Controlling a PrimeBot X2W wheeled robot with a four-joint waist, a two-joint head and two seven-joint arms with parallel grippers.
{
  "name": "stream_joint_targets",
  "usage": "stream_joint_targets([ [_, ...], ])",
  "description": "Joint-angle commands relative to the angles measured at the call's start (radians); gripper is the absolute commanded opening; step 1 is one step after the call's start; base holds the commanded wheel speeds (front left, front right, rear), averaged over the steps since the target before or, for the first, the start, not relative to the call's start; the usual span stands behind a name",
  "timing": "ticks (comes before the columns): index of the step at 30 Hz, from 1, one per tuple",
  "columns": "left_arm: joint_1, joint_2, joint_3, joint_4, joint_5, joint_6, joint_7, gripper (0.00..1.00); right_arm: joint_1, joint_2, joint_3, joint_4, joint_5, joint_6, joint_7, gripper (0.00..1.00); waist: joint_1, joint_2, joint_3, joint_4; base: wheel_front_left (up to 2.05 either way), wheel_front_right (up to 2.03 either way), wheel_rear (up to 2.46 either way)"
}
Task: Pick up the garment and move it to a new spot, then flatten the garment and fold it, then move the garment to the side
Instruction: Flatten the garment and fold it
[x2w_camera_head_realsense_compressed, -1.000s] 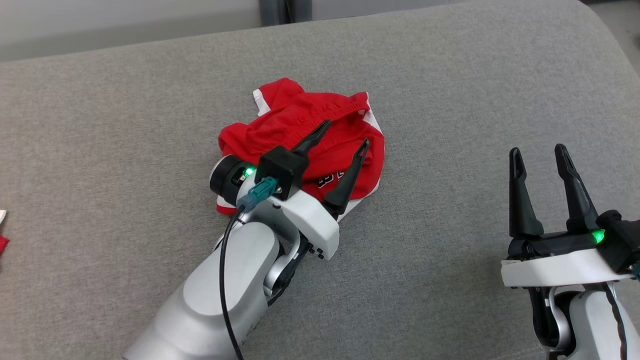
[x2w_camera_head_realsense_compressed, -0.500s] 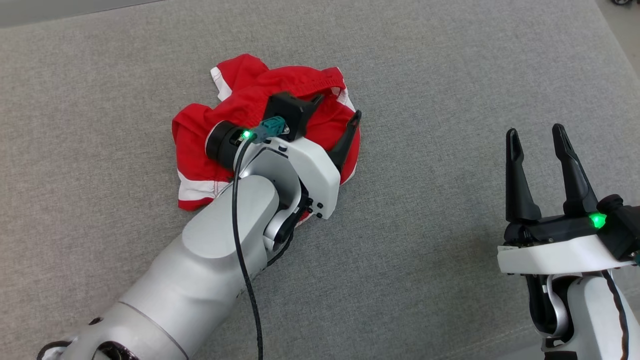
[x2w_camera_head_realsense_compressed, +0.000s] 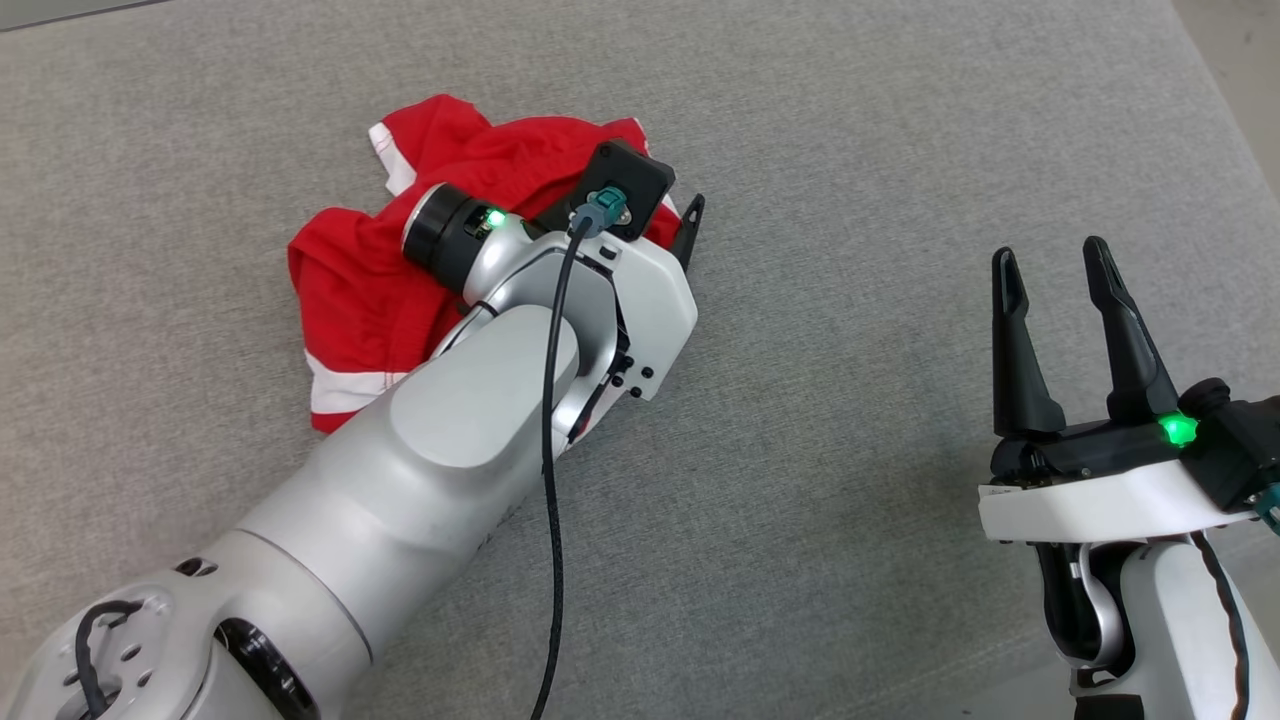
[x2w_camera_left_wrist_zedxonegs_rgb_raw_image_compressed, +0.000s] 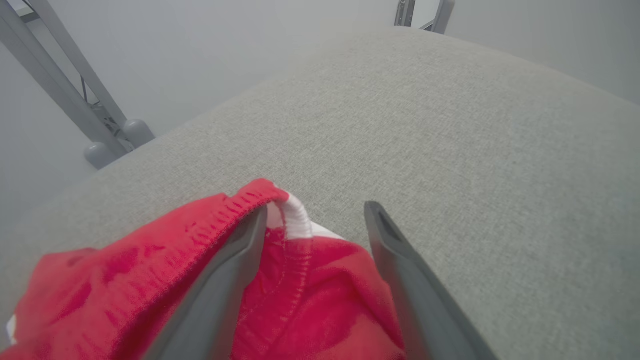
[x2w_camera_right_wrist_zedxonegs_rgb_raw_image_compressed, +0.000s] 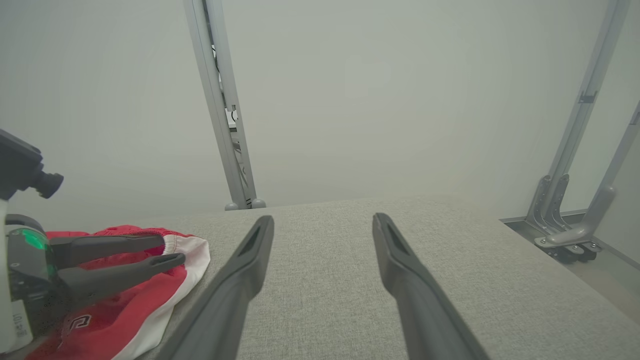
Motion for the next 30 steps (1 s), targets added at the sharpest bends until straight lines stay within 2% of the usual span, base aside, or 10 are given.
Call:
stream_joint_targets([
  [1, -0.021, 0.004, -0.008, 0.007, -0.004, 0.008, 0.001, 0.92, -0.011, -0.006, -0.002, -0.001, 0.004, 0.002, -0.006, 1.0, 0.0, 0.0, 0.001, -0.007, 0.0, 0.0, 0.0],
  [2, -0.025, 0.004, -0.019, 0.018, -0.007, 0.015, 0.005, 0.35, -0.011, -0.006, -0.002, -0.001, 0.006, 0.002, -0.006, 1.0, 0.0, 0.0, 0.002, -0.012, 0.0, 0.0, 0.0],
  [3, -0.03, 0.005, -0.029, 0.024, -0.009, 0.02, 0.0, 0.01, -0.011, -0.006, -0.002, -0.001, 0.009, 0.002, -0.006, 1.0, 0.0, 0.0, 0.002, -0.015, 0.0, 0.0, 0.0],
  [11, -0.06, 0.004, -0.061, 0.05, -0.05, 0.027, -0.044, 0.0, 0.001, -0.006, -0.013, -0.006, 0.007, 0.002, -0.006, 1.0, 0.0, 0.0, -0.008, -0.02, 0.0, 0.0, 0.0],
  [18, -0.096, 0.004, 0.004, -0.029, -0.159, 0.004, -0.172, 0.0, 0.022, -0.006, -0.025, -0.008, -0.005, 0.002, -0.006, 1.0, 0.0, 0.0, -0.066, 0.029, 0.0, 0.0, 0.0],
  [24, -0.121, 0.003, 0.067, -0.136, -0.244, -0.028, -0.237, 0.0, 0.046, -0.006, -0.04, -0.021, -0.026, 0.002, -0.006, 1.0, 0.0, 0.0, -0.146, 0.083, 0.0, 0.0, 0.0],
  [27, -0.132, 0.002, 0.076, -0.202, -0.247, -0.016, -0.25, 0.0, 0.053, -0.006, -0.043, -0.018, -0.043, 0.002, -0.006, 1.0, 0.0, 0.0, -0.188, 0.099, 0.0, 0.0, 0.0],
  [30, -0.155, 0.003, 0.083, -0.268, -0.211, 0.023, -0.256, 0.0, 0.072, -0.006, -0.043, -0.012, -0.048, 0.002, -0.006, 1.0, 0.0, 0.0, -0.229, 0.107, 0.0, 0.0, 0.0],
])
